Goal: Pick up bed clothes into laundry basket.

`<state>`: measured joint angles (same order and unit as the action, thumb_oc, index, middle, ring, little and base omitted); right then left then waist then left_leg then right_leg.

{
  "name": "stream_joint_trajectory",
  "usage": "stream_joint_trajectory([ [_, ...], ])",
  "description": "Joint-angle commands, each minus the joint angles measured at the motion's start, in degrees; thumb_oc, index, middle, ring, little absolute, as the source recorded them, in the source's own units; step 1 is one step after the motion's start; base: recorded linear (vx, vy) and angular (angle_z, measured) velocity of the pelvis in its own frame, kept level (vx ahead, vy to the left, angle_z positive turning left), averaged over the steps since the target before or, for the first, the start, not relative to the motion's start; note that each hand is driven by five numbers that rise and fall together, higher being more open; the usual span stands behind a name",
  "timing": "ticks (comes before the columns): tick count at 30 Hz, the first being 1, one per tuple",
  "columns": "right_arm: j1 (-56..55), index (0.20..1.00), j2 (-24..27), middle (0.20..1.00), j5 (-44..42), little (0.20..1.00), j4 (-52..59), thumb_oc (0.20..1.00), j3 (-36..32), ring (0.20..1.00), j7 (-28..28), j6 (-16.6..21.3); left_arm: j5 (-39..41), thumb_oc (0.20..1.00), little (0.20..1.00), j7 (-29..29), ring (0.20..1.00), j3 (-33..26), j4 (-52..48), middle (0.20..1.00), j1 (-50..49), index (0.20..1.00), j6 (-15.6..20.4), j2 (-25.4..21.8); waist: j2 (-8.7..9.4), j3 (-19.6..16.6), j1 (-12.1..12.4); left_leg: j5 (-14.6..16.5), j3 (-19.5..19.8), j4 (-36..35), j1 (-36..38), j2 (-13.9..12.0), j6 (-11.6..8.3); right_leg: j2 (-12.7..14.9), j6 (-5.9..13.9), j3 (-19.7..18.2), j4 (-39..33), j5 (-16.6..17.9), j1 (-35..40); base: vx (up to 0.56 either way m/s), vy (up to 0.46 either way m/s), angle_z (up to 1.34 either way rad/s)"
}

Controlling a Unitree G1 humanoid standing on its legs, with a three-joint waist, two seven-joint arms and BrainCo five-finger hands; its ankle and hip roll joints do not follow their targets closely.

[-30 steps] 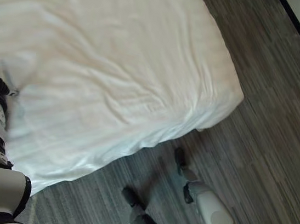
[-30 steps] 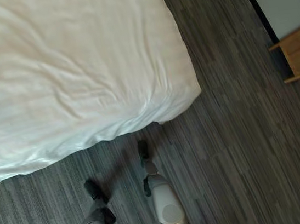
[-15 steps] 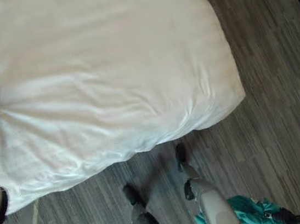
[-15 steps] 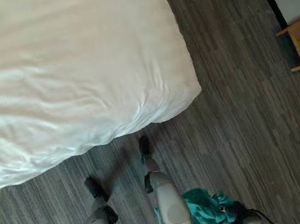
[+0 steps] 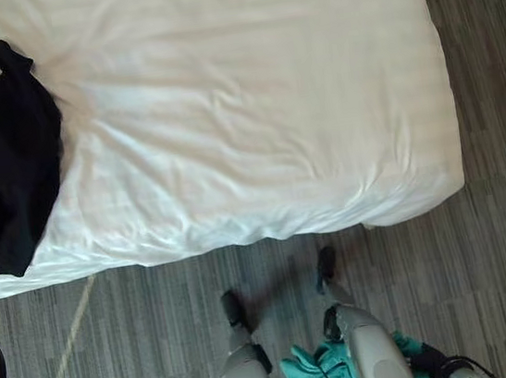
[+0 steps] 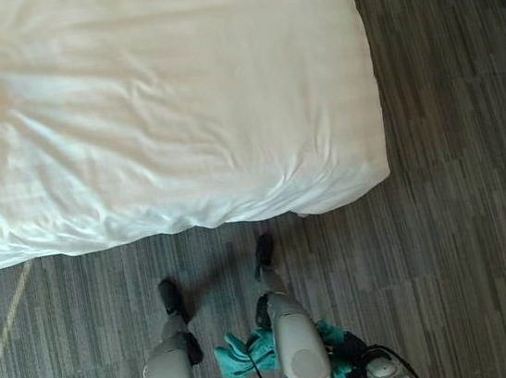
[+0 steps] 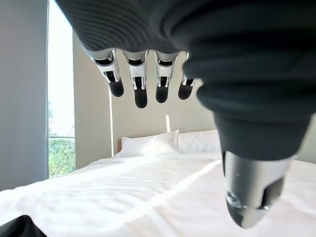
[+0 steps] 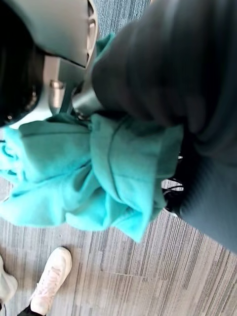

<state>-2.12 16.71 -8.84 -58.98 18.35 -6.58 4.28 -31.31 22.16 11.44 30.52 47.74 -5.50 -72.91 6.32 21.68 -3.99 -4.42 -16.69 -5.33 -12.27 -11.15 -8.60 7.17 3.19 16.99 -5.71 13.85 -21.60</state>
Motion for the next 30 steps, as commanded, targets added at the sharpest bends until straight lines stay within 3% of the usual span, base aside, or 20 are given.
stream_joint_trajectory([
  [1, -2.35, 0.200, -0.81, 0.200, 1.69, 0.200, -1.40, 0.200, 0.39, 0.200, 0.39, -0.38, -5.37, 1.000, 1.000, 0.15, 1.000, -1.16, 2.32, 1.000, 1.41, 1.000, -2.37, -8.26, 0.76, 1.28, 1.23, 0.75, 0.78, 0.33, -2.68, 0.06, -0.30, 9.52, 11.81, 0.49, 0.72, -2.12, 6.49, 0.00, 0.000, 0.00],
  [8, 2.31, 0.200, -1.36, 0.200, 0.85, 0.200, -1.63, 0.200, 0.63, 0.200, 1.65, -1.44, -7.80, 1.000, 1.000, -4.07, 1.000, -0.44, 4.55, 1.000, 0.10, 1.000, -5.14, -8.16, 1.01, 4.30, 2.73, -0.42, 1.97, 0.33, -6.01, -0.82, -0.69, 9.17, 11.81, 1.49, 0.77, -2.18, 4.84, -0.03, -0.019, 0.04],
  [12, 3.25, 0.200, -3.09, 0.200, -0.23, 0.200, -2.02, 0.200, 0.12, 0.200, 2.28, -1.85, -7.81, 1.000, 1.000, -6.78, 1.000, -4.61, 5.33, 1.000, -6.74, 1.000, -6.21, -4.19, 1.65, 6.59, 4.01, -1.70, 2.70, 0.33, -9.22, -1.11, -0.86, 9.26, 11.81, 2.17, 0.71, -1.78, 2.63, -0.09, -0.012, 0.14],
  [13, 4.54, 0.200, -3.03, 0.200, -0.86, 0.200, -2.47, 0.200, 0.38, 0.200, 2.71, -2.21, -7.57, 0.881, 0.881, -7.81, 0.881, -7.20, 6.54, 0.881, -10.79, 0.881, -6.34, -1.93, 1.42, 6.76, 3.91, -1.54, 2.82, 0.33, -10.20, -1.39, -1.11, 9.14, 11.81, 2.17, 0.71, -2.12, 1.82, -0.03, 0.011, 0.06],
  [14, 4.60, 0.200, -2.92, 0.200, -0.88, 0.200, -2.51, 0.200, 0.47, 0.200, 2.71, -2.20, -7.59, 0.881, 0.881, -7.79, 0.881, -7.62, 6.47, 0.881, -11.20, 0.881, -6.32, -1.88, 1.35, 6.67, 3.77, -1.56, 2.82, 0.33, -10.30, -1.40, -1.12, 9.12, 11.81, 2.17, 0.71, -2.10, 1.73, -0.02, 0.023, 0.04],
  [15, 5.18, 0.200, -2.75, 0.200, -1.24, 0.200, -2.89, 0.200, 0.46, 0.200, 2.90, -2.40, -7.14, 0.561, 0.561, -8.41, 0.561, -8.13, 7.75, 0.561, -12.57, 0.561, -6.35, -0.93, 1.34, 6.77, 3.74, -1.60, 2.93, 0.33, -10.80, -1.39, -1.14, 9.12, 11.81, 2.10, 0.71, -2.09, 1.26, -0.01, 0.025, 0.03],
  [16, 5.78, 0.200, -2.48, 0.200, -1.50, 0.200, -3.32, 0.200, 0.70, 0.200, 2.95, -2.56, -6.77, 0.341, 0.341, -8.61, 0.341, -7.72, 9.96, 0.341, -12.73, 0.341, -6.18, -0.35, 1.40, 6.70, 3.52, -1.64, 2.87, 0.33, -11.04, -1.33, -1.20, 9.12, 11.81, 1.96, 0.71, -2.07, 0.96, -0.02, 0.040, 0.03],
  [17, 6.60, 0.200, -1.89, 0.200, -1.71, 0.200, -3.80, 0.200, 0.69, 0.200, 3.17, -2.75, -6.38, 0.200, 0.200, -9.05, 0.200, -6.85, 12.04, 0.200, -12.21, 0.200, -6.04, -0.05, 1.37, 6.62, 3.35, -1.67, 2.81, 0.33, -11.22, -1.32, -1.22, 9.13, 11.81, 1.93, 0.71, -2.02, 0.66, -0.01, 0.045, 0.01],
  [21, 6.10, 0.200, -0.16, 0.200, -1.06, 0.200, -3.81, 0.200, 1.60, 0.200, 3.10, -2.44, -3.45, 0.200, 0.200, -7.92, 0.200, -1.54, 15.01, 0.200, -5.87, 0.200, -4.09, -0.29, 1.03, 5.25, 2.15, -1.40, 2.74, 0.33, -10.45, -1.24, -1.34, 9.40, 11.81, 1.20, 0.71, -2.24, 1.08, -0.01, 0.055, 0.00],
  [25, 4.02, 0.200, 0.76, 0.200, -0.62, 0.200, -3.36, 0.200, 2.13, 0.200, 2.75, -1.55, -0.72, 0.200, 0.200, -4.68, 0.200, 8.72, 14.75, 0.200, 5.99, 0.200, -0.83, -2.33, 0.61, 2.84, 1.70, -0.80, 2.42, 0.33, -7.83, -1.01, -1.27, 9.41, 11.81, 1.16, 0.71, -2.46, 3.06, 0.03, 0.030, 0.01],
  [28, 2.48, 0.200, 1.09, 0.200, -0.14, 0.200, -3.01, 0.200, 1.71, 0.200, 2.17, -1.40, 0.56, 0.200, 0.200, -2.44, 0.200, 15.04, 8.48, 0.200, 14.24, 0.200, 1.71, -4.92, -0.66, -0.62, 1.05, 0.37, 1.66, 0.33, -4.11, -0.17, -0.98, 9.77, 11.81, 1.56, 0.74, -2.80, 6.50, 0.12, 0.045, -0.01],
  [30, 1.90, 0.200, 0.66, 0.200, 0.79, 0.200, -2.86, 0.200, 1.61, 0.200, 2.41, -0.85, 0.70, 0.200, 0.200, 1.70, 0.200, 15.22, 4.34, 0.200, 14.08, 0.200, 3.21, -2.40, -1.05, -2.05, 0.28, 1.01, 1.18, 0.33, -1.15, 0.54, -0.71, 9.90, 11.81, 1.06, 1.19, -3.32, 8.89, 0.12, 0.090, 0.00],
])
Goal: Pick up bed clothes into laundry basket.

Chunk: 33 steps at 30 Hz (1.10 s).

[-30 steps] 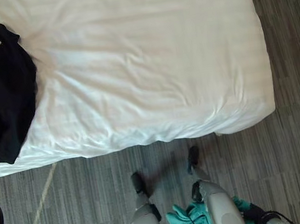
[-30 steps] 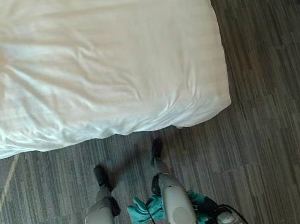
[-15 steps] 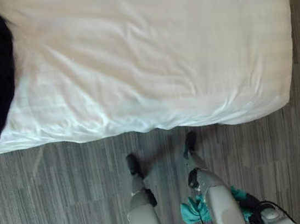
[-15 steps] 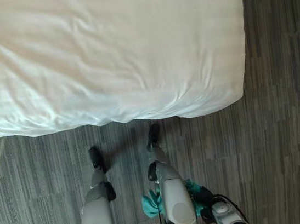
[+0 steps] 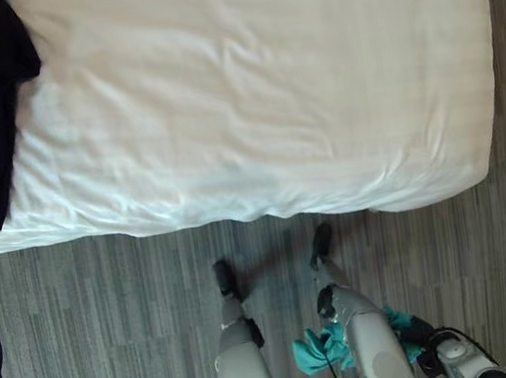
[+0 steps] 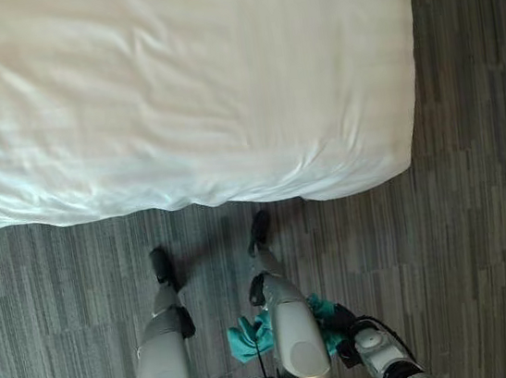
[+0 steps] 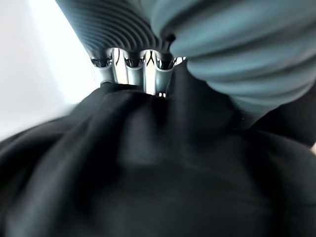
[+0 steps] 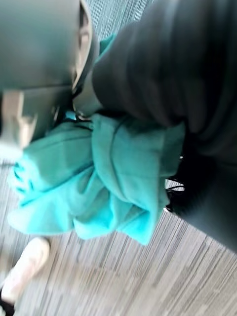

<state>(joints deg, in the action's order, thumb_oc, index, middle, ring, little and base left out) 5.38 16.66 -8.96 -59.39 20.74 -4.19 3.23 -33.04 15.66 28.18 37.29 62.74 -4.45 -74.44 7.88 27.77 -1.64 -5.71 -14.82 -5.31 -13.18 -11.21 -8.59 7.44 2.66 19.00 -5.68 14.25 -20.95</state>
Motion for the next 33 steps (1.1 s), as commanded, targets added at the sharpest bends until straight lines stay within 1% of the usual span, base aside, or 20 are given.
stream_joint_trajectory([
  [1, -5.02, 0.200, 1.20, 0.200, 1.28, 0.200, -2.71, 0.200, -1.01, 0.200, -0.13, -0.33, 2.95, 0.200, 0.200, 8.35, 0.200, -1.73, -4.06, 0.200, -1.23, 0.200, 2.50, 0.56, -2.78, -8.58, -2.46, 2.25, -0.85, 0.31, 0.98, 1.42, -0.33, 9.82, 12.34, -1.36, 1.39, -3.22, 9.21, 0.13, 0.173, -0.03],
  [3, -6.63, 0.200, 0.70, 0.200, 3.58, 0.200, -2.39, 0.200, -1.56, 0.200, 0.75, -0.53, 7.86, 0.200, 0.200, 8.96, 0.200, -5.40, -11.79, 0.200, -3.66, 0.200, 5.47, 3.81, -3.50, -9.59, -2.86, 2.70, -2.04, 0.31, 4.20, 2.09, 0.50, 9.73, 12.34, -0.76, 3.81, -4.93, 11.16, 0.06, 0.135, -0.05],
  [5, -6.99, 0.200, -0.14, 0.200, 7.30, 0.200, -3.35, 0.200, -2.09, 0.200, 1.73, -0.56, 13.91, 0.200, 0.200, 8.56, 0.200, -16.25, -21.95, 0.200, -17.52, 0.200, 9.95, 8.42, -4.67, -10.03, -1.45, 2.75, -5.48, 0.37, 7.39, 1.17, 1.19, 10.89, 11.79, 3.73, 9.17, -7.44, 13.13, -0.10, 0.141, -0.15],
  [6, -4.99, 0.200, -0.25, 0.200, 8.52, 0.200, -4.78, 0.200, -4.87, 0.200, 3.47, -1.76, 17.07, 0.200, 0.200, 7.42, 0.200, -21.86, -31.66, 0.200, -25.53, 0.200, 12.39, 14.70, -4.80, -11.68, 0.34, 2.12, -8.78, 1.01, 9.06, 0.34, 1.81, 12.61, 10.91, 9.02, 13.55, -8.58, 15.52, -0.14, 0.126, -0.36],
  [8, -1.28, 0.200, 1.81, 0.200, 8.07, 0.200, -5.56, 0.200, -7.85, 0.200, 5.04, -2.46, 21.28, 0.200, 0.200, 4.64, 0.200, -27.18, -40.91, 0.200, -34.43, 0.200, 14.46, 21.52, -5.03, -14.12, 1.88, 1.47, -11.99, 1.31, 10.52, -0.04, 2.39, 13.57, 10.37, 11.90, 15.89, -9.23, 19.09, -0.10, 0.026, -1.05],
  [9, -1.28, 0.200, 1.93, 0.200, 8.06, 0.200, -5.56, 0.200, -7.72, 0.200, 5.03, -2.46, 21.27, 0.200, 0.200, 4.55, 0.200, -27.54, -41.17, 0.200, -34.82, 0.200, 14.37, 21.60, -5.10, -14.09, 1.83, 1.49, -12.08, 1.30, 10.64, -0.04, 2.39, 13.57, 10.38, 11.80, 15.91, -9.24, 19.11, -0.09, -0.029, -1.66],
  [12, 2.82, 0.200, 3.93, 0.200, 9.67, 0.200, -3.07, 0.200, -9.28, 0.200, 6.70, -2.53, 28.93, 0.200, 0.200, 0.43, 0.200, -28.42, -47.69, 0.200, -42.10, 0.200, 17.11, 30.45, -4.58, -17.52, 4.02, 1.68, -14.90, 1.27, 12.08, -0.03, 2.72, 14.63, 11.03, 14.61, 16.66, -9.21, 24.87, -0.06, -0.036, -1.18],
  [14, 7.22, 0.200, 6.75, 0.200, 10.98, 0.200, 2.77, 0.200, -10.86, 0.200, 8.49, -2.34, 32.15, 0.200, 0.200, -2.71, 0.200, -28.15, -51.10, 0.200, -48.19, 0.200, 17.57, 36.70, -4.65, -19.78, 6.34, 0.20, -20.29, 1.46, 12.82, -1.18, 2.66, 16.98, 11.71, 19.60, 14.91, -5.90, 28.69, -0.15, -0.182, -1.64],
  [16, 8.48, 0.200, 7.94, 0.200, 11.63, 0.200, 6.50, 0.200, -11.19, 0.200, 9.37, -2.56, 32.37, 0.200, 0.200, -3.21, 0.200, -27.55, -51.50, 0.200, -50.54, 0.200, 17.18, 38.77, -4.87, -20.44, 6.79, -0.71, -22.34, 1.48, 13.38, -2.04, 2.24, 17.40, 11.86, 20.66, 13.60, -4.63, 29.51, -0.14, -0.233, -1.86],
  [19, 12.25, 0.200, 11.69, 0.200, 12.40, 0.200, 14.38, 0.200, -11.74, 0.200, 11.56, -2.42, 34.46, 0.200, 0.200, -4.96, 0.200, -24.32, -49.11, 0.200, -52.66, 0.200, 16.17, 42.02, -5.71, -21.67, 6.45, -3.28, -25.24, 1.59, 14.06, -4.84, 0.64, 15.56, 11.74, 19.55, 10.11, -6.06, 29.48, -0.08, -0.251, -1.51],
  [21, 16.75, 0.200, 15.17, 0.200, 14.65, 0.200, 21.74, 0.200, -10.66, 0.200, 13.15, -1.68, 36.78, 0.200, 0.200, -6.42, 0.200, -20.54, -46.88, 0.200, -55.32, 0.200, 15.65, 45.22, -7.22, -22.16, 4.96, -6.53, -26.90, 1.79, 14.66, -8.37, -1.21, 11.92, 10.39, 17.35, 6.43, -10.93, 28.64, -0.08, -0.382, -1.36],
  [23, 19.31, 0.200, 18.12, 0.200, 15.63, 0.200, 26.43, 0.200, -10.22, 0.200, 13.96, -1.11, 37.31, 0.200, 0.200, -6.84, 0.200, -18.47, -45.37, 0.200, -56.72, 0.200, 15.48, 47.27, -8.70, -22.30, 3.98, -8.76, -27.70, 1.84, 14.94, -10.89, -2.89, 9.39, 9.53, 16.16, 4.34, -12.33, 28.30, -0.06, -0.302, -0.74],
  [26, 20.63, 0.200, 19.90, 0.200, 16.63, 0.200, 31.71, 0.200, -9.37, 0.200, 14.66, -0.44, 36.48, 0.200, 0.200, -6.50, 0.200, -17.40, -43.96, 0.200, -57.18, 0.200, 15.23, 49.29, -10.27, -22.17, 3.32, -9.48, -28.12, 1.95, 15.96, -12.42, -3.64, 7.18, 8.53, 14.79, 2.39, -13.29, 28.26, 0.02, -0.202, -1.27],
  [27, 22.13, 0.200, 20.33, 0.200, 18.75, 0.200, 36.27, 0.200, -6.93, 0.200, 14.92, 0.39, 36.46, 0.200, 0.200, -5.16, 0.200, -15.32, -41.38, 0.200, -56.63, 0.200, 14.80, 50.76, -10.35, -20.93, 3.71, -9.39, -22.71, 4.88, 15.38, -12.75, -4.31, 5.29, 7.83, 12.18, 1.65, -15.15, 28.30, 0.09, -0.237, -0.97],
  [28, 22.14, 0.200, 20.38, 0.200, 18.83, 0.200, 36.47, 0.200, -6.91, 0.200, 14.92, 0.24, 36.41, 0.200, 0.200, -5.04, 0.200, -15.31, -41.12, 0.200, -56.43, 0.200, 14.93, 50.87, -10.48, -20.80, 3.74, -9.27, -22.75, 5.27, 15.27, -13.00, -4.33, 5.17, 7.71, 12.12, 1.65, -15.15, 28.28, 0.10, -0.221, -1.14],
  [29, 22.39, 0.200, 20.12, 0.200, 20.33, 0.200, 39.26, 0.200, -5.77, 0.200, 15.17, 0.57, 35.98, 0.200, 0.200, -3.76, 0.200, -15.21, -40.09, 0.200, -56.27, 0.200, 14.86, 51.29, -10.24, -19.61, 4.78, -7.74, -17.22, 7.87, 13.25, -11.39, -2.65, 4.56, 6.92, 10.82, 2.48, -15.18, 27.43, 0.06, -0.152, -1.70],
  [30, 22.38, 0.200, 20.24, 0.200, 21.40, 0.200, 41.82, 0.200, -4.88, 0.200, 14.71, 0.89, 35.74, 0.200, 0.200, -2.76, 0.200, -15.31, -39.08, 0.200, -56.94, 0.200, 14.75, 51.52, -9.24, -18.84, 6.17, -3.07, -8.46, 8.35, 12.32, -7.68, -1.10, 4.58, 6.45, 7.76, 3.54, -16.12, 26.62, 0.23, -0.359, -2.44],
  [31, 22.63, 0.200, 19.06, 0.200, 22.39, 0.200, 44.73, 0.200, -3.41, 0.200, 14.27, 1.56, 35.90, 0.200, 0.200, -1.92, 0.200, -14.68, -37.06, 0.200, -57.57, 0.200, 14.72, 52.38, -8.10, -18.50, 8.06, 3.62, 1.78, 8.57, 12.23, -1.29, 1.08, 2.85, 5.35, 2.33, 3.62, -17.52, 26.04, 0.22, -0.282, -2.20],
  [32, 22.60, 0.200, 19.05, 0.200, 22.43, 0.200, 44.81, 0.200, -3.46, 0.200, 14.26, 1.51, 35.89, 0.200, 0.200, -1.89, 0.200, -14.65, -36.98, 0.200, -57.51, 0.200, 14.78, 52.37, -8.03, -18.51, 8.09, 3.58, 1.74, 8.76, 12.01, -1.19, 1.25, 2.98, 5.36, 2.29, 3.66, -17.36, 25.87, 0.36, -0.365, -2.07],
  [33, 22.53, 0.200, 18.12, 0.200, 24.42, 0.200, 45.67, 0.200, -2.12, 0.200, 14.97, 1.54, 35.89, 0.200, 0.200, -1.74, 0.200, -13.68, -36.15, 0.200, -56.58, 0.200, 14.11, 53.02, -7.62, -18.09, 8.94, 5.45, 4.90, 9.81, 10.73, 2.59, 2.07, 1.34, 4.76, -0.25, 2.93, -18.54, 27.21, 0.27, -0.197, -1.55],
])
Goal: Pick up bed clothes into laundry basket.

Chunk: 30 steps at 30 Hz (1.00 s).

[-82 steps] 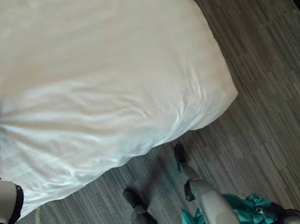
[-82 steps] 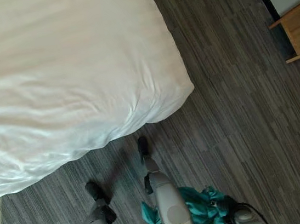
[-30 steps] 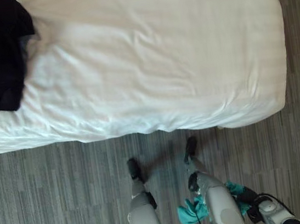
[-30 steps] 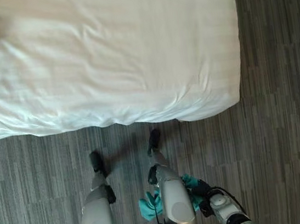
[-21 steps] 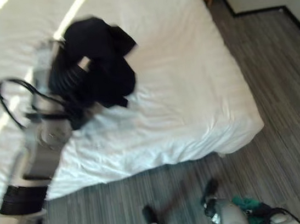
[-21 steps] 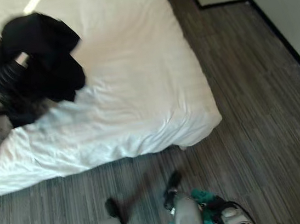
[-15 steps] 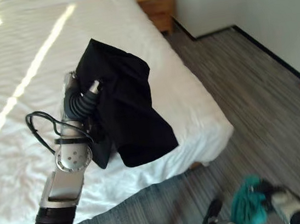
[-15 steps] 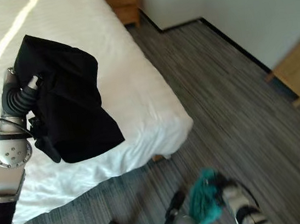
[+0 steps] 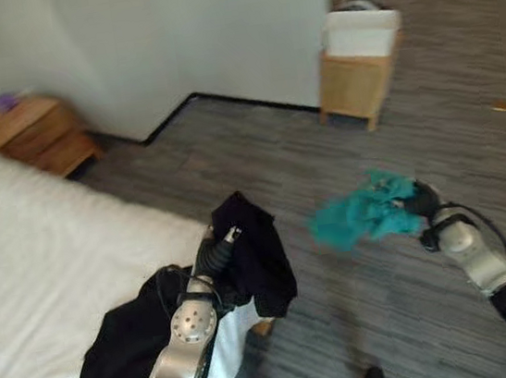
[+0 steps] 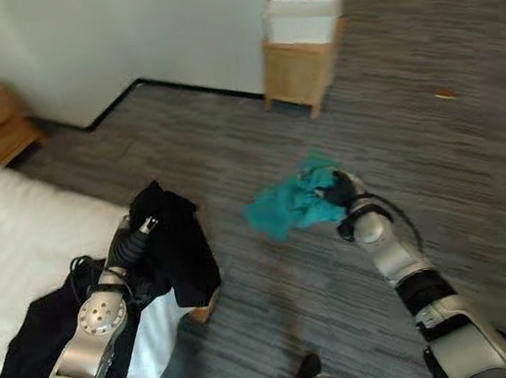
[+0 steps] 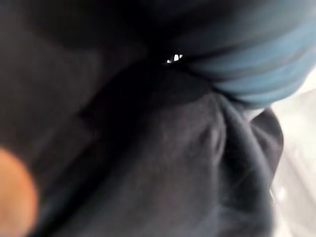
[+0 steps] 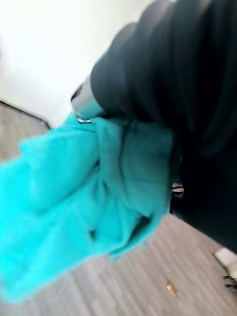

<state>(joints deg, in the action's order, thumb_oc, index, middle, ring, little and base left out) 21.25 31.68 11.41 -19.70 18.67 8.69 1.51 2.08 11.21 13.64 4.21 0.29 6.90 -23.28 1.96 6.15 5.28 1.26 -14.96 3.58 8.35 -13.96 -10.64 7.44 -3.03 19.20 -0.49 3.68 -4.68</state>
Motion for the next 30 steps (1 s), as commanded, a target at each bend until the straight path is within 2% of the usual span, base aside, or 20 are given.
stream_joint_trajectory([
  [1, 6.63, 0.200, 2.45, 0.200, 5.17, 0.200, 6.36, 0.200, 0.54, 0.200, 2.72, 3.14, 0.80, 0.200, 0.200, 2.98, 0.200, 1.34, -3.07, 0.200, 6.55, 0.200, 2.39, 2.23, -1.88, 3.78, 2.50, -3.02, 5.14, 0.70, -13.20, 6.31, 4.42, 0.57, 10.14, -1.20, -2.89, -8.21, 11.56, 0.40, -0.248, -1.53],
  [2, 6.81, 0.200, 2.01, 0.200, 6.04, 0.200, 6.52, 0.200, 0.78, 0.200, 3.64, 2.95, 0.73, 0.200, 0.200, 3.35, 0.200, 1.93, -3.20, 0.200, 7.20, 0.200, 2.13, 2.69, -1.83, 4.13, 3.28, -4.80, 4.57, 0.86, -16.87, 7.17, 4.48, -0.08, 9.93, -1.77, -3.87, -8.73, 12.78, 0.37, -0.134, -1.08],
  [3, 8.17, 0.200, 9.60, 0.200, -0.78, 0.200, 12.34, 0.200, -4.73, 0.200, 1.31, 4.45, 0.93, 0.200, 0.200, 3.02, 0.200, 1.09, -3.98, 0.200, 6.87, 0.200, 1.72, 2.09, -1.42, 4.30, 3.74, -7.51, 4.23, -0.15, -20.31, 7.57, 4.08, -1.24, 9.91, -3.01, -4.31, -9.69, 14.26, 0.47, -0.120, -0.99],
  [4, 0.85, 0.200, 10.26, 0.200, -0.86, 0.200, 15.27, 0.200, -6.48, 0.200, 3.09, 6.46, 1.56, 0.200, 0.200, 3.93, 0.200, -0.45, -4.62, 0.200, 7.05, 0.200, 2.41, 2.68, -1.33, 5.20, 3.73, -9.40, 3.11, -2.42, -23.42, 7.53, 3.76, -2.12, 10.06, -4.62, -4.51, -10.62, 15.62, 0.48, -0.104, -0.98],
  [6, -4.69, 0.200, 9.51, 0.200, 0.35, 0.200, 17.09, 0.200, -7.36, 0.200, 1.32, 6.64, -0.16, 0.200, 0.200, 4.57, 0.200, -0.71, -4.27, 0.200, 7.32, 0.200, 1.25, 3.31, -1.00, 6.01, 4.87, -10.68, 2.02, -6.58, -26.37, 7.83, 3.59, -2.43, 10.17, -7.55, -4.51, -12.14, 17.75, 0.43, -0.059, -1.50],
  [8, -4.89, 0.200, 8.56, 0.200, 1.54, 0.200, 17.86, 0.200, -6.24, 0.200, 0.63, 7.26, -0.56, 0.200, 0.200, 4.70, 0.200, -1.00, -4.46, 0.200, 6.45, 0.200, 0.82, 3.25, -0.80, 5.65, 7.06, -11.69, 2.72, -6.83, -28.24, 7.96, 3.63, -3.08, 10.33, -10.05, -4.51, -14.87, 21.20, 0.55, -0.013, -0.44],
  [10, -4.35, 0.200, 7.70, 0.200, 2.69, 0.200, 17.86, 0.200, -4.98, 0.200, -0.12, 7.27, -0.44, 0.200, 0.200, 3.88, 0.200, -0.73, -5.51, 0.200, 4.21, 0.200, 0.53, 2.48, -0.25, 4.51, 8.83, -13.29, 3.16, -6.85, -26.87, 8.21, 5.47, -3.40, 10.21, -11.77, -3.65, -16.42, 23.42, 0.61, 0.028, -0.45],
  [11, -4.36, 0.200, 7.05, 0.200, 2.99, 0.200, 17.65, 0.200, -4.91, 0.200, -0.14, 7.12, 0.00, 0.200, 0.200, 3.60, 0.200, -0.79, -5.49, 0.200, 3.64, 0.200, 0.41, 1.88, 0.84, 4.24, 9.86, -13.21, 3.53, -6.56, -26.33, 8.89, 6.72, -3.19, 10.74, -12.38, -1.47, -16.96, 23.77, 0.62, 0.045, -0.92],
  [12, -4.98, 0.200, 6.21, 0.200, 4.14, 0.200, 18.01, 0.200, -4.94, 0.200, 0.70, 7.11, 0.71, 0.200, 0.200, 3.60, 0.200, -0.17, -5.36, 0.200, 3.65, 0.200, 0.36, 1.41, 3.10, 4.49, 10.89, -12.76, 3.24, -5.99, -25.63, 10.13, 8.04, -1.95, 12.96, -12.41, 4.02, -13.55, 23.43, 0.66, 0.001, -0.76],
  [13, -5.24, 0.200, 5.17, 0.200, 4.88, 0.200, 18.81, 0.200, -4.91, 0.200, 0.29, 6.66, 1.31, 0.200, 0.200, 3.56, 0.200, 0.76, -4.89, 0.200, 3.70, 0.200, -0.09, 0.93, 4.92, 5.80, 9.88, -10.09, 2.91, -4.65, -23.13, 11.91, 9.56, 0.74, 18.03, -10.78, 15.79, -3.67, 19.63, 0.44, -0.002, -0.69],
  [14, -5.18, 0.200, 5.14, 0.200, 4.90, 0.200, 18.79, 0.200, -4.92, 0.200, 0.30, 6.65, 1.32, 0.200, 0.200, 3.56, 0.200, 0.74, -4.87, 0.200, 3.76, 0.200, -0.08, 0.91, 4.68, 5.60, 10.24, -10.08, 2.67, -4.35, -23.50, 11.40, 9.56, 0.42, 18.03, -11.22, 15.60, -3.24, 19.26, 0.40, -0.006, -0.49],
  [15, -4.66, 0.200, 4.72, 0.200, 4.75, 0.200, 18.79, 0.200, -5.11, 0.200, 0.51, 6.42, 1.32, 0.200, 0.200, 3.89, 0.200, 1.10, -4.79, 0.200, 4.14, 0.200, -0.35, 0.38, 3.90, 6.29, 9.02, -8.72, 3.26, -4.34, -20.79, 10.64, 9.90, 1.23, 18.03, -10.08, 24.97, 3.26, 14.40, 0.46, 0.123, -0.32],
  [16, -4.11, 0.200, 4.09, 0.200, 5.37, 0.200, 19.65, 0.200, -5.78, 0.200, 0.96, 6.14, 0.81, 0.200, 0.200, 4.34, 0.200, 1.33, -4.76, 0.200, 5.00, 0.200, -0.94, -0.33, 1.49, 6.90, 6.50, -5.91, 4.58, -5.76, -15.32, 9.07, 10.62, 3.27, 18.03, -7.68, 33.50, 5.76, 6.64, 0.47, 0.113, -0.03],
  [18, -3.73, 0.200, 3.85, 0.200, 5.34, 0.200, 20.24, 0.200, -6.12, 0.200, 1.22, 6.08, 0.84, 0.200, 0.200, 4.62, 0.200, 1.27, -4.58, 0.200, 5.70, 0.200, -0.99, -0.35, 1.11, 7.40, 4.99, -4.35, 5.59, -6.74, -12.84, 9.58, 10.86, 5.21, 18.03, -6.19, 35.58, 3.28, 2.91, 0.46, 0.114, 0.38],
  [20, -3.80, 0.200, 3.73, 0.200, 4.78, 0.200, 21.33, 0.200, -6.78, 0.200, 1.11, 6.03, 0.50, 0.200, 0.200, 4.60, 0.200, 0.88, -4.99, 0.200, 5.82, 0.200, -0.86, -0.29, 0.32, 7.90, 2.42, -1.46, 7.47, -7.62, -8.87, 9.85, 10.42, 6.34, 16.82, -3.77, 31.26, 0.23, -2.45, 0.56, 0.024, 0.38],
  [21, -3.93, 0.200, 3.60, 0.200, 4.46, 0.200, 21.54, 0.200, -6.88, 0.200, 1.15, 6.09, 0.35, 0.200, 0.200, 4.56, 0.200, 0.89, -5.11, 0.200, 5.86, 0.200, -0.89, -0.23, 0.14, 8.31, 1.27, -0.29, 8.30, -8.03, -7.05, 9.81, 10.04, 5.66, 15.75, -2.99, 28.56, -1.28, -5.01, 0.49, -0.057, 0.26],
  [23, -4.94, 0.200, 3.61, 0.200, 4.09, 0.200, 21.83, 0.200, -7.92, 0.200, 1.23, 5.93, 0.03, 0.200, 0.200, 4.22, 0.200, 0.42, -5.18, 0.200, 5.63, 0.200, -0.87, 0.07, 1.16, 8.38, -0.91, 2.38, 9.70, -8.58, -3.60, 10.89, 8.91, 4.95, 14.23, -2.30, 17.45, -2.50, -8.12, 0.58, -0.147, 0.45],
  [25, -6.92, 0.200, 3.38, 0.200, 4.14, 0.200, 22.18, 0.200, -9.47, 0.200, 1.48, 5.68, -0.72, 0.200, 0.200, 3.53, 0.200, -0.13, -5.09, 0.200, 4.96, 0.200, -0.91, 0.30, 1.57, 8.01, -3.38, 5.84, 11.44, -8.58, 0.10, 10.68, 7.45, 3.83, 14.55, -1.85, 4.77, -0.16, -9.74, 0.72, -0.187, 0.49],
  [27, -8.36, 0.200, 3.11, 0.200, 4.60, 0.200, 23.18, 0.200, -10.81, 0.200, 1.59, 5.28, -1.64, 0.200, 0.200, 3.33, 0.200, -1.39, -4.75, 0.200, 4.32, 0.200, -0.75, 0.61, 1.01, 7.51, -5.30, 9.29, 11.98, -8.58, 4.35, 9.35, 5.87, 4.75, 15.93, 1.48, -2.68, 5.20, -13.47, 0.61, -0.117, 0.62],
  [30, -9.57, 0.200, 2.53, 0.200, 5.10, 0.200, 23.74, 0.200, -11.55, 0.200, 1.77, 5.05, -2.65, 0.200, 0.200, 3.07, 0.200, -1.80, -4.52, 0.200, 4.21, 0.200, -0.74, 0.62, 0.09, 6.72, -6.44, 12.15, 12.87, -8.58, 8.13, 7.97, 5.08, 5.87, 16.58, 4.99, -3.14, 6.29, -16.63, 0.54, -0.101, 0.60],
])
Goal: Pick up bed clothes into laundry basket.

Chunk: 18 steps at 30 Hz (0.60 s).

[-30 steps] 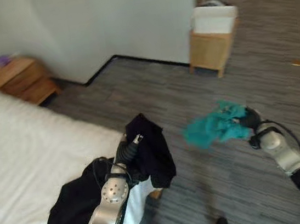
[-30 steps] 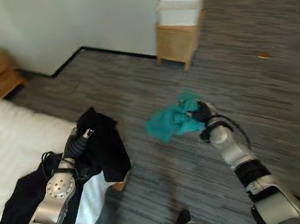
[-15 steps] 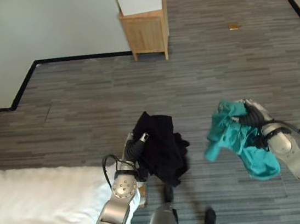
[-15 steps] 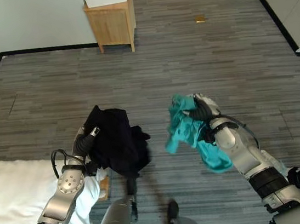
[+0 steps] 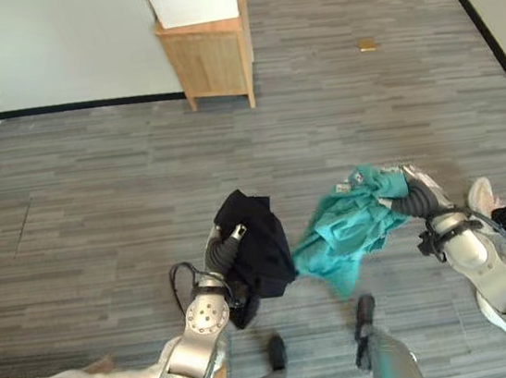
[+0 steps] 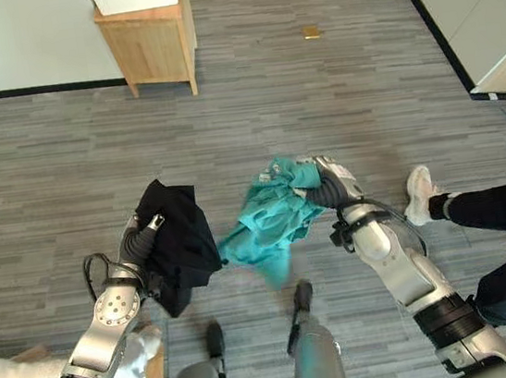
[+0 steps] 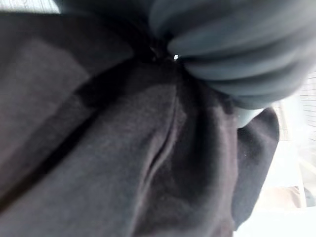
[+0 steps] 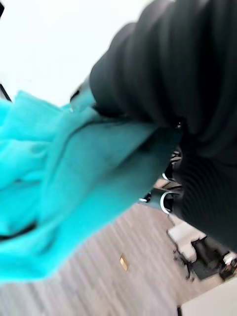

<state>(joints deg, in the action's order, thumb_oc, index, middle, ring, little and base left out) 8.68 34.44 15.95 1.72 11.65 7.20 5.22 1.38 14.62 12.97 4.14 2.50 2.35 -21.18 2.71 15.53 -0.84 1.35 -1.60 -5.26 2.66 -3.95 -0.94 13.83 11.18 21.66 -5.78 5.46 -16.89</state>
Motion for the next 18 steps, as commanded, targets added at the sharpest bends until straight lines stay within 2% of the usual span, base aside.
stream_joint_trajectory([
  [1, 2.44, 0.200, -0.18, 0.200, 0.96, 0.200, 2.53, 0.200, -4.83, 0.200, 3.30, 1.17, -2.08, 0.200, 0.200, -0.36, 0.200, -1.19, -4.46, 0.200, 2.00, 0.200, 3.91, -1.47, -0.79, -2.99, -0.88, 13.47, 0.28, 0.26, 15.81, -2.28, -4.72, -0.12, 2.23, 3.61, 2.61, 5.32, -4.89, 0.86, -0.219, 0.60],
  [2, 1.34, 0.200, 0.25, 0.200, 0.88, 0.200, 3.17, 0.200, -5.42, 0.200, 3.17, 1.35, -2.74, 0.200, 0.200, -0.66, 0.200, -0.19, -4.46, 0.200, 2.89, 0.200, 3.88, -0.80, -0.57, -4.15, -1.53, 13.01, 1.60, 1.93, 17.95, -3.11, -4.90, -1.18, 0.90, 3.53, 2.65, 6.24, -2.76, 0.81, -0.264, 0.71],
  [3, 1.09, 0.200, 0.67, 0.200, 0.70, 0.200, 2.67, 0.200, -5.60, 0.200, 3.02, 1.25, -2.95, 0.200, 0.200, -0.39, 0.200, 0.60, -4.29, 0.200, 3.36, 0.200, 3.48, -0.26, -1.72, -4.45, -1.53, 12.16, 1.48, 7.82, 17.81, -4.55, -5.89, -3.27, -0.38, 3.86, 2.34, 6.09, -0.39, 0.74, -0.283, 0.73],
  [4, 1.17, 0.200, 1.30, 0.200, 0.12, 0.200, 2.05, 0.200, -5.39, 0.200, 3.07, 1.29, -2.86, 0.200, 0.200, -0.25, 0.200, 1.19, -3.87, 0.200, 3.78, 0.200, 3.26, 0.24, -2.36, -4.41, -1.55, 9.70, 0.83, 15.43, 15.59, -5.01, -7.34, -4.09, -1.13, 4.00, 2.28, 5.69, 1.59, 0.49, -0.257, 0.44],
  [5, 1.53, 0.200, 1.82, 0.200, -0.59, 0.200, 2.13, 0.200, -5.04, 0.200, 3.14, 1.31, -2.38, 0.200, 0.200, -0.20, 0.200, 1.47, -3.89, 0.200, 4.24, 0.200, 3.15, 1.01, -1.86, -3.69, -0.99, 3.19, 1.09, 28.05, 9.36, -5.14, -9.07, -4.56, -2.47, 4.88, 2.04, 5.05, 4.77, 0.28, -0.173, 0.20],
  [6, 1.56, 0.200, 1.81, 0.200, -0.60, 0.200, 2.12, 0.200, -5.04, 0.200, 3.14, 1.31, -2.38, 0.200, 0.200, -0.20, 0.200, 1.46, -3.88, 0.200, 4.27, 0.200, 3.15, 1.00, -1.75, -3.80, -1.24, 3.20, 1.38, 28.30, 8.95, -5.02, -9.05, -4.35, -2.47, 5.06, 2.05, 5.08, 4.64, 0.24, -0.221, 0.09],
  [7, 1.66, 0.200, 2.16, 0.200, -1.30, 0.200, 2.78, 0.200, -4.90, 0.200, 3.58, 1.28, -1.79, 0.200, 0.200, 0.22, 0.200, 2.30, -3.94, 0.200, 4.87, 0.200, 2.88, 1.29, -1.55, -2.41, -0.25, -2.54, 2.26, 37.19, 3.80, -5.25, -9.86, -5.78, -4.62, 4.08, 1.78, 3.50, 6.84, 0.21, -0.215, 0.10],
  [8, 2.56, 0.200, 2.67, 0.200, -1.64, 0.200, 2.81, 0.200, -4.45, 0.200, 3.83, 1.30, -1.55, 0.200, 0.200, 0.47, 0.200, 2.74, -3.95, 0.200, 5.26, 0.200, 2.74, 1.31, -0.80, -1.21, 1.16, -3.70, 2.18, 44.80, -0.45, -5.40, -9.45, -6.75, -5.79, 3.09, 1.31, 1.64, 9.32, 0.28, -0.304, -0.27],
  [9, 3.55, 0.200, 2.89, 0.200, -2.37, 0.200, 2.93, 0.200, -4.41, 0.200, 4.37, 1.60, -1.62, 0.200, 0.200, 0.75, 0.200, 2.78, -4.34, 0.200, 5.68, 0.200, 2.68, 1.09, 0.29, -0.04, 2.45, -3.27, 2.94, 49.84, -5.72, -4.75, -8.68, -6.80, -6.35, 2.27, 0.78, 0.13, 10.62, 0.31, -0.256, -0.54],
  [11, 4.79, 0.200, 3.07, 0.200, -3.20, 0.200, 3.42, 0.200, -3.69, 0.200, 4.78, 1.60, -1.27, 0.200, 0.200, 1.51, 0.200, 2.14, -4.54, 0.200, 6.75, 0.200, 2.78, 0.96, 0.81, 1.35, 4.71, -0.55, 2.24, 48.54, -12.34, -6.44, -6.94, -7.61, -6.28, 0.39, 0.78, -3.08, 13.43, 0.40, -0.138, -0.55],
  [12, 5.26, 0.200, 2.99, 0.200, -3.51, 0.200, 3.54, 0.200, -3.44, 0.200, 4.57, 1.63, -1.38, 0.200, 0.200, 1.51, 0.200, 1.94, -4.72, 0.200, 6.84, 0.200, 2.79, 0.96, 0.98, 1.67, 5.34, -0.55, 1.86, 45.55, -14.01, -6.12, -6.58, -7.44, -6.18, -0.37, 0.78, -3.69, 14.08, 0.41, 0.019, -0.36],
  [14, 6.64, 0.200, 2.66, 0.200, -3.99, 0.200, 2.66, 0.200, -2.01, 0.200, 4.27, 2.12, -1.29, 0.200, 0.200, 2.01, 0.200, 0.77, -4.76, 0.200, 6.10, 0.200, 2.98, 1.03, 0.73, 2.53, 8.15, 2.03, -0.02, 34.80, -17.18, -5.56, -5.59, -8.40, -5.28, -2.70, 0.78, -5.68, 16.27, 0.45, 0.140, -0.37],
  [15, 7.00, 0.200, 2.53, 0.200, -4.05, 0.200, 2.06, 0.200, -1.44, 0.200, 3.92, 2.21, -1.17, 0.200, 0.200, 2.17, 0.200, 0.17, -5.03, 0.200, 5.11, 0.200, 3.00, 0.99, 0.29, 2.30, 9.40, 1.01, -1.03, 26.69, -18.30, -5.55, -5.49, -8.77, -4.65, -3.55, 0.78, -7.16, 17.58, 0.47, 0.187, -0.59],
  [16, 7.46, 0.200, 2.30, 0.200, -3.75, 0.200, 1.60, 0.200, -1.08, 0.200, 3.83, 2.21, -1.38, 0.200, 0.200, 2.32, 0.200, -0.45, -5.42, 0.200, 4.15, 0.200, 3.11, 0.89, 0.03, 2.17, 10.49, -1.27, -2.21, 21.69, -19.54, -5.56, -5.59, -9.01, -4.64, -3.97, 0.78, -8.14, 19.15, 0.63, 0.184, -0.74],
  [17, 8.13, 0.200, 1.51, 0.200, -3.03, 0.200, 0.55, 0.200, -0.32, 0.200, 4.11, 1.87, -2.45, 0.200, 0.200, 2.76, 0.200, -1.16, -6.47, 0.200, 2.33, 0.200, 2.62, 0.32, -0.81, 1.23, 11.93, -3.79, -7.08, 14.67, -17.88, -5.69, -5.17, -10.71, -5.43, -4.02, 0.78, -10.25, 21.96, 0.59, 0.065, -0.75],
  [18, 7.45, 0.200, 0.77, 0.200, -2.22, 0.200, 0.67, 0.200, -0.96, 0.200, 4.56, 1.51, -2.24, 0.200, 0.200, 2.23, 0.200, -1.25, -6.63, 0.200, 2.11, 0.200, 2.62, 0.32, -0.50, 1.51, 11.76, -4.34, -9.95, 13.73, -16.46, -5.97, -4.80, -11.10, -5.99, -2.85, 0.90, -10.42, 23.37, 0.59, 0.042, -0.59],
])
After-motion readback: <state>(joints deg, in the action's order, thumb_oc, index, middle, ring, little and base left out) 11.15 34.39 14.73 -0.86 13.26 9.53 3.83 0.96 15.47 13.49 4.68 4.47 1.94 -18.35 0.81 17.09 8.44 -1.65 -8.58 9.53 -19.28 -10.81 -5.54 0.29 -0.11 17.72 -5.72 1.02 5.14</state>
